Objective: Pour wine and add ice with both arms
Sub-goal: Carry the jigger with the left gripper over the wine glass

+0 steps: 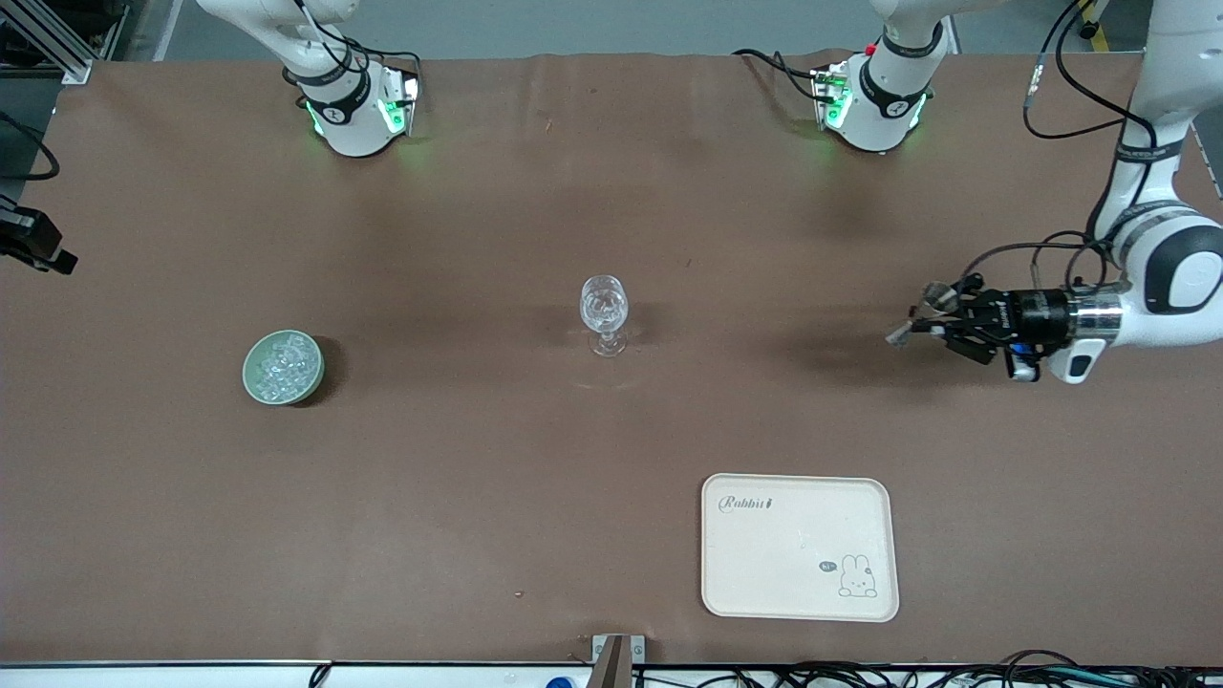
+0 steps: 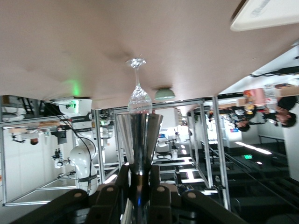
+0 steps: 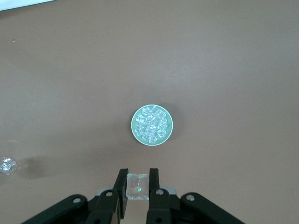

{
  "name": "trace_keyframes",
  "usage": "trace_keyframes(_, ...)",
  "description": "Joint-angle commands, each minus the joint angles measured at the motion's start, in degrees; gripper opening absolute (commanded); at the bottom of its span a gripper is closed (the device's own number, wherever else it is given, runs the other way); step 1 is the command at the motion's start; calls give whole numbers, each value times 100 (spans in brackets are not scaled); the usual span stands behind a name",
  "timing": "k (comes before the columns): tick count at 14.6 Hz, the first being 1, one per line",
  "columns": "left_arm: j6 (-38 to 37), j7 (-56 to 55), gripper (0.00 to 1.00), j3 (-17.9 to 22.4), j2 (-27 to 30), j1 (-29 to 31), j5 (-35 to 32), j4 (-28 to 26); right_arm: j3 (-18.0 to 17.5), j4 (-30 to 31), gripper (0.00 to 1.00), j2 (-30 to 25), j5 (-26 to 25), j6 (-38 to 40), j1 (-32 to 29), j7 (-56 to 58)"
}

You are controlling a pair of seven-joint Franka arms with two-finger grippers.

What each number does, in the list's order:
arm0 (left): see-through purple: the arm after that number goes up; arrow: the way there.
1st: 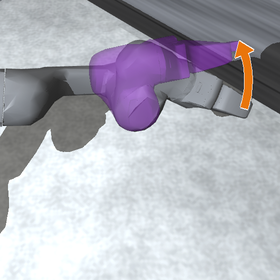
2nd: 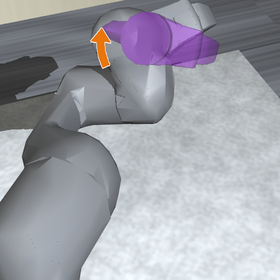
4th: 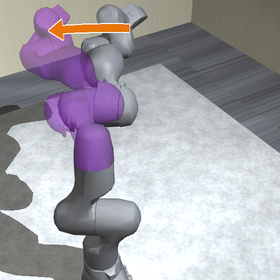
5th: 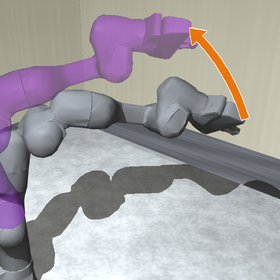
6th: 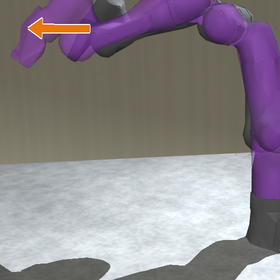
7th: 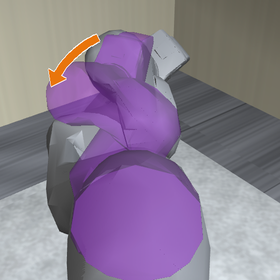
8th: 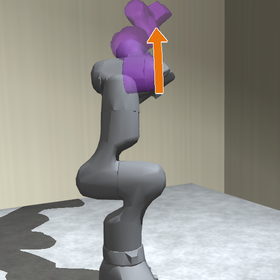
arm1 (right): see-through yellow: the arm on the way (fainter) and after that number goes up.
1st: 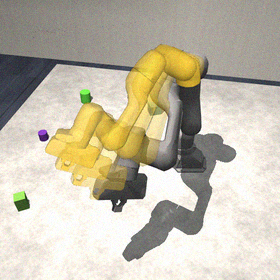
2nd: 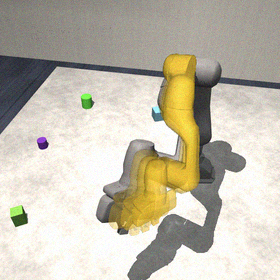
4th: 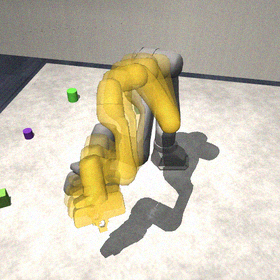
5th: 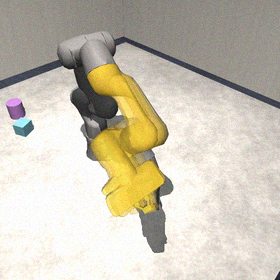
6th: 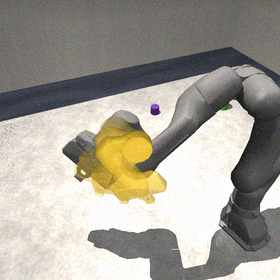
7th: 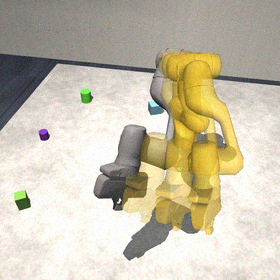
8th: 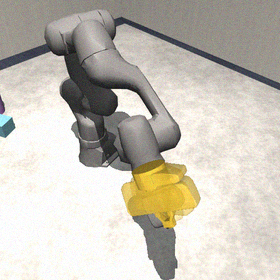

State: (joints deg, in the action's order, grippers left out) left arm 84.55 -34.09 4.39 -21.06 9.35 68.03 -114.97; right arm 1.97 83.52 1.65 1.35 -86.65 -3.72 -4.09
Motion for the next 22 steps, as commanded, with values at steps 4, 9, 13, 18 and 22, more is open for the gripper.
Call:
trace_keyframes(4,1280,-755,0,-1482,533,-30,0,-350,-57,6,2,-33,76,79,-76,39)
trace_keyframes(9,2836,-1520,1,-2573,568,-417,17,-324,-57,-12,2,-33,76,79,-15,-31)
trace_keyframes(13,3593,-1775,1,-3215,507,-460,18,-280,-57,-3,2,-33,76,87,-6,-40)
trace_keyframes(18,4762,-2092,0,-3383,498,-1093,-44,-280,-57,-3,1,-24,102,87,-15,-48)
trace_keyframes(22,5360,-2793,0,-3594,358,-1313,-841,-97,-48,-3,1,-24,102,96,-15,-48)
